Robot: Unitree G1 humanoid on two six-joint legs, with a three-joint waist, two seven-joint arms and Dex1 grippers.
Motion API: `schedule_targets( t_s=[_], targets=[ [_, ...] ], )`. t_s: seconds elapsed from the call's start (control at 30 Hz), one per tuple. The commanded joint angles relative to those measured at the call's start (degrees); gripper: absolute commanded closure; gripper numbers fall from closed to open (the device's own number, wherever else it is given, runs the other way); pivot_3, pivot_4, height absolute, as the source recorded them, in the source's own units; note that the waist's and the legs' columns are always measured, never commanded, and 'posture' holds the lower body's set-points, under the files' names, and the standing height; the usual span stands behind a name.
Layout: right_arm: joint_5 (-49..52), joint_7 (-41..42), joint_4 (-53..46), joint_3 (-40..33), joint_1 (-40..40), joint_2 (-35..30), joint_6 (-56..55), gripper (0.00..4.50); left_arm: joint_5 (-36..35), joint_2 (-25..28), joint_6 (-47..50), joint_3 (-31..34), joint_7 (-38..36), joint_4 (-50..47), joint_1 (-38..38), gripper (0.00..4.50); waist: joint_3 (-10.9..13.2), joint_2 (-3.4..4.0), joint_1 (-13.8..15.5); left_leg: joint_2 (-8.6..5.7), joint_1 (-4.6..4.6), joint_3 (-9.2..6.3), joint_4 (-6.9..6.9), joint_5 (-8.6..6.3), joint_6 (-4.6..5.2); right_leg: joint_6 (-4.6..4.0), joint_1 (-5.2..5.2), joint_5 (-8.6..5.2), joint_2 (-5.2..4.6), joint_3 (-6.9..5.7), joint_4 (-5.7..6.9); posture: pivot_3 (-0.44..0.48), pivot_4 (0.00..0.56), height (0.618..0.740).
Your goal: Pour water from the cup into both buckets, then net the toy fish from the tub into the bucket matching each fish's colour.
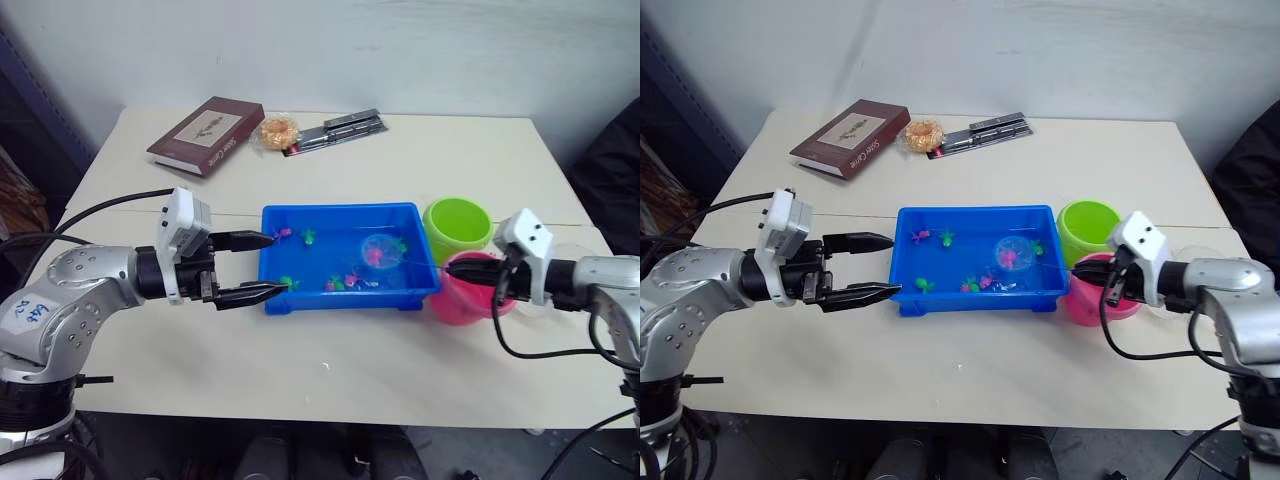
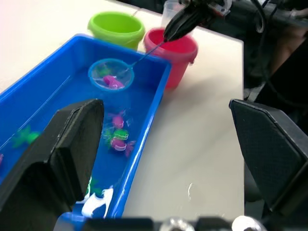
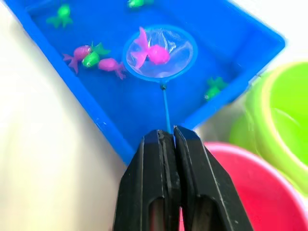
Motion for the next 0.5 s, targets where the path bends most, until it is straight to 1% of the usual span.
schedule_targets(
  t_s=[0.03,0.13,0.23,0.27,0.37,0.43,0.5],
  targets=[
    [5.6,1.6,-7.7,-13.0,7.0,-2.1,2.2,4.50,0.7,-1.2,-1.7,-2.8,-3.1,2.8,-4.4,0.05,0.0,0.01,0.2,0.00,0.00,0.00,-0.01,0.00,0.00,0.00,0.00,0.00,0.00,0.00,0.01,0.000,0.150,0.740],
    [5.8,2.2,-10.9,-22.2,15.4,-2.4,2.3,4.50,1.4,-2.4,-2.5,-5.4,-5.9,5.9,-7.9,0.05,0.0,0.01,0.4,-0.02,0.02,0.00,-0.03,-0.02,0.05,0.03,0.11,0.02,0.03,-0.03,-0.01,0.000,0.150,0.740],
    [4.6,2.7,-14.3,-32.1,25.0,-0.9,1.3,4.50,2.8,-4.5,-4.1,-8.3,-8.6,9.5,-11.6,0.05,0.0,0.01,0.4,-0.04,0.06,0.03,-0.02,-0.04,0.13,0.11,0.22,0.06,0.04,0.00,-0.10,0.000,0.150,0.740],
    [4.4,2.4,-14.8,-33.4,26.6,-0.7,0.8,4.50,3.2,-4.9,-4.5,-8.7,-9.1,10.2,-12.2,0.05,0.0,0.01,0.4,-0.05,0.13,0.03,-0.02,-0.04,0.14,0.11,0.33,0.06,0.07,-0.01,-0.12,0.000,0.150,0.740],
    [1.2,3.2,-16.9,-37.6,34.1,1.9,-5.9,4.50,4.5,-7.2,-6.6,-10.3,-11.4,12.9,-14.4,0.05,0.0,0.01,0.1,-0.04,0.32,0.02,-0.05,-0.07,0.19,0.16,0.60,0.09,0.10,0.04,-0.25,0.000,0.150,0.740],
    [-3.9,3.3,-17.8,-37.5,39.1,3.6,-14.3,4.50,5.8,-8.3,-7.8,-11.4,-12.7,14.4,-15.4,0.05,0.0,0.01,0.0,-0.04,0.53,0.11,-0.12,-0.08,0.20,0.16,0.71,0.08,0.11,0.12,-0.34,0.000,0.150,0.740],
    [-7.5,1.9,-17.9,-36.8,41.4,4.8,-20.3,4.50,6.6,-8.8,-8.2,-12.0,-13.6,15.2,-16.0,0.05,0.0,0.01,-0.1,-0.04,0.64,0.17,-0.17,-0.09,0.19,0.16,0.76,0.08,0.11,0.20,-0.37,0.000,0.150,0.740]
  ],
)
